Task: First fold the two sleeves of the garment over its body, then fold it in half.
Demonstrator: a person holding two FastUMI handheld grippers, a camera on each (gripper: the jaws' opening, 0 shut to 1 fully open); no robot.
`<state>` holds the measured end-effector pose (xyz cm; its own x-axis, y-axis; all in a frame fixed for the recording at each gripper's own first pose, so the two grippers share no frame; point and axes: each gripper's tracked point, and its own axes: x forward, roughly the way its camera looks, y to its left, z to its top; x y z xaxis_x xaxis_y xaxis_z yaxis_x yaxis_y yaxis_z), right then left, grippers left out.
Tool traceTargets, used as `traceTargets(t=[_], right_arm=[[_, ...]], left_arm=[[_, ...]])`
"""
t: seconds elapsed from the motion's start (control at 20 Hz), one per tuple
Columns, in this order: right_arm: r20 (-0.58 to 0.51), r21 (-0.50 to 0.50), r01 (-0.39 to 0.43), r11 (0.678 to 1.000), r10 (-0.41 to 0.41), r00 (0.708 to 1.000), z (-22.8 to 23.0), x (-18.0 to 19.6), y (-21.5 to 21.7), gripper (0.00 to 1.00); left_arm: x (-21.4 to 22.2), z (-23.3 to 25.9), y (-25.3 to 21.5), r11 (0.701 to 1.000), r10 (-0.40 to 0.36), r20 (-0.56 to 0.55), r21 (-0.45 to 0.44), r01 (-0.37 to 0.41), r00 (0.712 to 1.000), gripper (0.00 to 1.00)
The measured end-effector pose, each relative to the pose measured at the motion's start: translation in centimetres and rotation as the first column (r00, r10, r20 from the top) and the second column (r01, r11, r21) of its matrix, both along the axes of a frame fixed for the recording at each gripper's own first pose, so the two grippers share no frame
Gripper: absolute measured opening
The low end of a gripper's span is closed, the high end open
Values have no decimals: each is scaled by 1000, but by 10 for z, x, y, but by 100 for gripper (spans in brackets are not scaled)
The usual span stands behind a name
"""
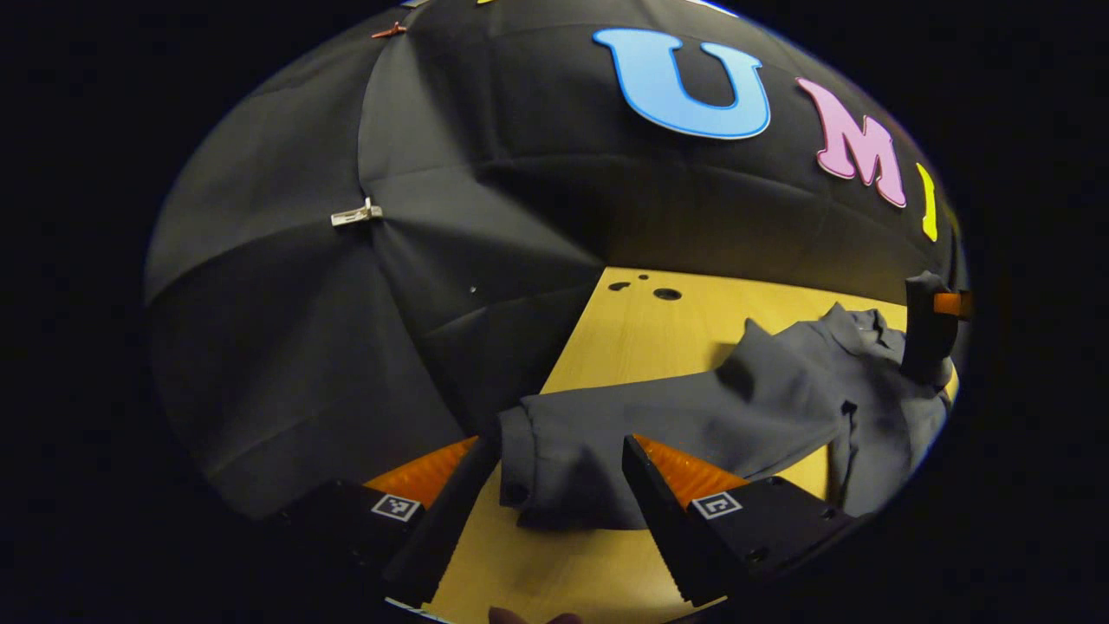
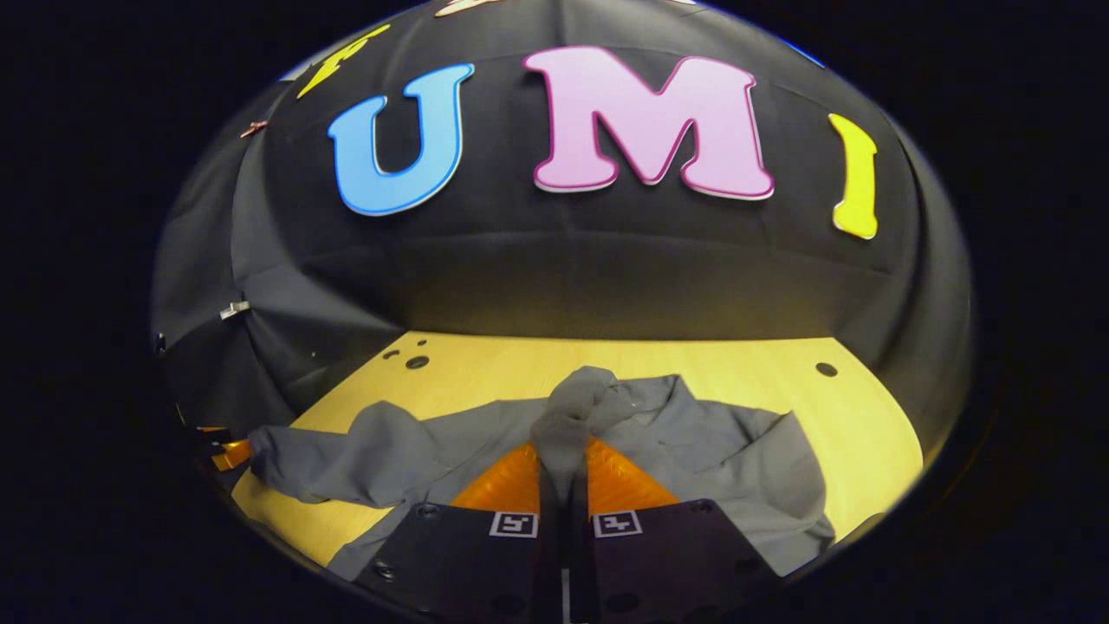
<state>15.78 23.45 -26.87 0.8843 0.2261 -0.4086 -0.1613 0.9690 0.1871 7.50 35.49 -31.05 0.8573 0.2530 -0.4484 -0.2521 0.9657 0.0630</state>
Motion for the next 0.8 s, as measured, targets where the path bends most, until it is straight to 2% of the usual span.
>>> traceTargets(t=[0.25, 0.3, 0.35, 0.5, 0.55, 0.7, 0.75, 0.8], right_arm=[[-83, -14, -37, 999, 35, 996, -49, 0, 34, 8], [-101, -15, -39, 999, 38, 994, -58, -1, 39, 0], [-118, -14, -42, 999, 40, 992, -66, -2, 43, 8], [-169, -10, -59, 998, 56, 984, -89, -6, 57, 10], [-179, -11, -69, 998, 66, 982, -94, -8, 60, 13], [-210, 16, -110, 994, 111, 971, -102, -17, 73, 16], [-224, 35, -115, 993, 120, 967, -109, -19, 78, 23], [-227, 63, -127, 990, 138, 964, -106, -23, 84, 37]], left_arm=[[10, -35, 2, 999, -4, -68, -40, 2, 998, 98], [11, -41, 3, 999, -7, -82, -42, 3, 997, 98], [12, -44, 5, 999, -6, -94, -38, 2, 996, 98], [13, -59, 5, 999, -7, -132, -45, 1, 991, 97], [10, -60, 5, 999, -9, -140, -49, 2, 990, 97], [12, -62, 6, 998, -12, -130, -62, 4, 991, 97], [12, -62, 5, 998, -19, -136, -66, 10, 991, 97], [13, -63, 2, 998, -26, -137, -60, 18, 990, 95]])
